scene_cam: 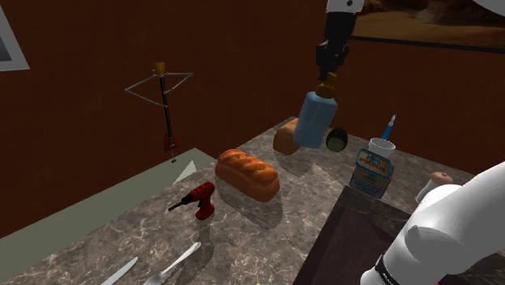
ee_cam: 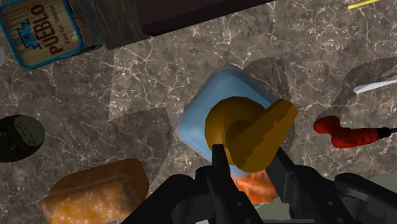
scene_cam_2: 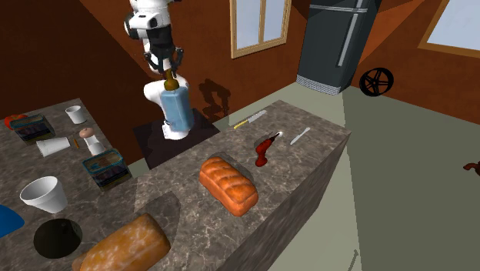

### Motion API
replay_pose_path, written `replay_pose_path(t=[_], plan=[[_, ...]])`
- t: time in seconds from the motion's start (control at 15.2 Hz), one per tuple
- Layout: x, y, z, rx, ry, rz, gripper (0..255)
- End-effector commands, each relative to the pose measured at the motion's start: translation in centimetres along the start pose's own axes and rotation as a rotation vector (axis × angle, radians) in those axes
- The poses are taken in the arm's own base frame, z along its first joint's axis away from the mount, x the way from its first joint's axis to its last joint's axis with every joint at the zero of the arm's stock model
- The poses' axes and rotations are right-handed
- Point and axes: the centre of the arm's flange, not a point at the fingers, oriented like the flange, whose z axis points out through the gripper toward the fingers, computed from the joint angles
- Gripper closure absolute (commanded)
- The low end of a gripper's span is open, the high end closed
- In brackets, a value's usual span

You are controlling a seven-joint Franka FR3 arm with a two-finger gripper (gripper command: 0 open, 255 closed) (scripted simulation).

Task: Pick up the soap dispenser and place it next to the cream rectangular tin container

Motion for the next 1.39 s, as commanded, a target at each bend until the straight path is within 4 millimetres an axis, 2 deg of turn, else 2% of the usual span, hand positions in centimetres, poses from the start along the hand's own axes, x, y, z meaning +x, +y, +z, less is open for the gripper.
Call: replay_pose_path(t=[0.0, 1.32], plan=[[-1.0, 2.7, 0.2, 0.000, 0.001, -0.002, 255], [-10.3, 27.3, 3.2, 0.000, 0.001, -0.002, 255]])
